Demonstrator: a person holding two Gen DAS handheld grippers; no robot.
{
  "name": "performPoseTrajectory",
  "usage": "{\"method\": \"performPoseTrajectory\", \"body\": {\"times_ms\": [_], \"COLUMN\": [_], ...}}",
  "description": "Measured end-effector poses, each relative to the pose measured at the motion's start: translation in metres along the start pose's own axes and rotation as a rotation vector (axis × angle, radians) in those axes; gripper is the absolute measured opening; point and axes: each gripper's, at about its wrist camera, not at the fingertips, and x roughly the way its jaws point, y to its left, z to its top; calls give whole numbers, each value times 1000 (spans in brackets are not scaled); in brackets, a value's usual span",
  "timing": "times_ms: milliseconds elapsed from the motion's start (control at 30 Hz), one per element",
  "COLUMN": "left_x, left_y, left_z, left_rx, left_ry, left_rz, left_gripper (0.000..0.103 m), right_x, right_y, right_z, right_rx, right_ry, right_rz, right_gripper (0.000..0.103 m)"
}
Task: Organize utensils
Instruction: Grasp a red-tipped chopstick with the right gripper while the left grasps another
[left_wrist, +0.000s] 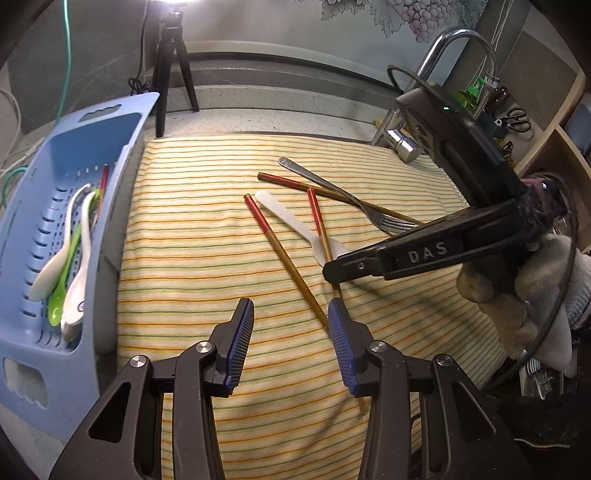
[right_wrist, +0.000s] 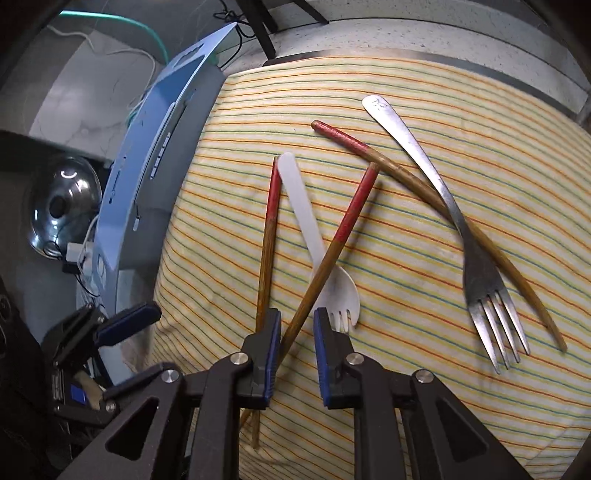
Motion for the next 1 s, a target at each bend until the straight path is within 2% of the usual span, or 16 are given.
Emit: {"method": "performPoseTrajectory", "body": {"times_ms": [67,233,367,533,600,633,667,700,867,1000], "left_x": [8,28,46,67,71,71,71,71,63,61], "left_y": [-3,-8,-9,-14,-19,-21,-23,-22,-8,1], "left_z": [4,13,17,21,21,21,20,20,17,14], "left_rx": [-2,-26,-30,-38,-13,6,27,41,26,8], "left_ry": [12,54,107,166,163,161,161,158,150,157], "left_rz": [-7,-31,-18,-1,26,45,76,87,113,121], "left_gripper": [36,31,27,26,26,23,15,14,8,7], "right_x": [-3,-1,-1,-6,-5,-6,-6,-7,-14,-9], "right_y": [-6,-17,-15,-21,-22,-22,-22,-23,-28,-31], "right_z": [-1,-1,-5,-4,-4,-4,-5,-6,-4,-3], "right_rx": [5,68,31,43,47,40,34,32,23,47], "right_ry": [-4,1,-1,-8,-4,-4,-6,-8,-31,-20], "right_rz": [-3,62,4,11,16,8,-5,-12,-41,-14], "right_gripper": [13,14,13,13,13,13,13,13,13,13]}}
